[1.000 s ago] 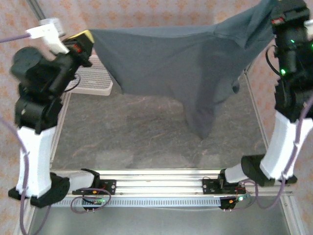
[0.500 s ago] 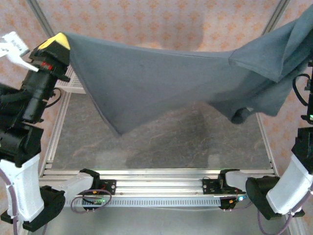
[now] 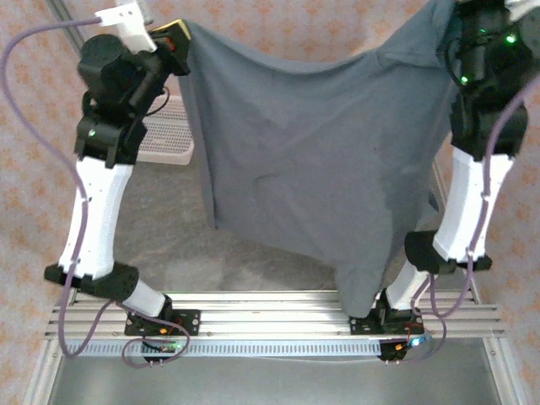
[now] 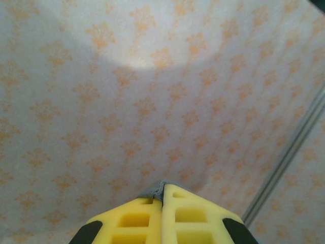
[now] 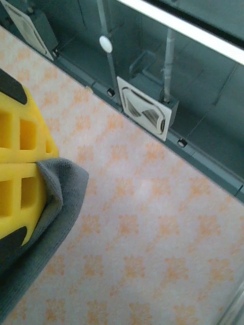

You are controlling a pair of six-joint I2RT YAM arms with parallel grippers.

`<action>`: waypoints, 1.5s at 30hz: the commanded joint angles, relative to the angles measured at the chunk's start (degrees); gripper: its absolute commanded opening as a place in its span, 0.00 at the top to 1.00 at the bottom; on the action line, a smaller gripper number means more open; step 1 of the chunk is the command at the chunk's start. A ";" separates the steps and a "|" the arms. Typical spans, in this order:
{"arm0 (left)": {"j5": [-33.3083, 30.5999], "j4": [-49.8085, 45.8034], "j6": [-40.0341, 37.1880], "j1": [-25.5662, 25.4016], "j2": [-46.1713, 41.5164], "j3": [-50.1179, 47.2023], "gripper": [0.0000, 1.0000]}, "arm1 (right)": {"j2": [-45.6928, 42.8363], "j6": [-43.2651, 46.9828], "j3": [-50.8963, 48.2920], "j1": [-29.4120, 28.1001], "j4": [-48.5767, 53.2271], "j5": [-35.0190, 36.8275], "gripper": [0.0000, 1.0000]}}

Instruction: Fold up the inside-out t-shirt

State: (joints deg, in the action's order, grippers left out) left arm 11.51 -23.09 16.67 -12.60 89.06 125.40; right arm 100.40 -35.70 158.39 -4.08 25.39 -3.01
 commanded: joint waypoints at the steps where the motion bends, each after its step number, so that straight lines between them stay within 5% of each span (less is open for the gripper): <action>1: -0.93 4.05 -3.16 0.46 3.24 8.56 1.00 | 1.04 0.15 3.01 0.21 -11.93 -0.70 1.00; 7: 2.59 0.58 -3.43 0.40 7.79 20.49 1.00 | 0.38 -1.20 4.31 0.22 -16.06 -1.40 1.00; 15: 3.62 -5.37 -5.14 0.46 5.83 9.72 1.00 | -2.02 4.27 -2.57 0.21 2.93 -5.60 1.00; 20: 9.35 9.85 -2.03 0.44 1.81 -22.85 1.00 | -9.12 10.71 -37.71 0.24 2.96 -28.69 1.00; 23: 10.39 22.58 1.45 0.41 2.41 -40.59 1.00 | -12.75 8.77 -63.87 0.21 -7.17 -33.38 1.00; 27: 13.64 32.02 4.85 0.41 6.20 -53.08 1.00 | -13.67 9.99 -86.14 0.30 -18.35 -32.14 1.00; 36: 12.25 38.85 8.98 0.45 8.22 -66.85 1.00 | -8.59 9.85 -94.07 0.30 -17.90 -32.06 1.00; 41: 10.68 35.89 8.91 0.42 1.70 -72.60 1.00 | -16.33 3.96 -97.46 0.38 -10.41 -19.23 1.00; 45: 3.91 26.55 7.60 0.41 -9.88 -77.62 1.00 | -32.01 -1.40 -105.68 0.38 -4.40 -8.06 1.00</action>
State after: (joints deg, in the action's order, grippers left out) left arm 21.21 8.99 24.60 -12.60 86.83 49.93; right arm 77.93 -32.05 56.64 -3.92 15.20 -22.11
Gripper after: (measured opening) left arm 0.039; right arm 0.039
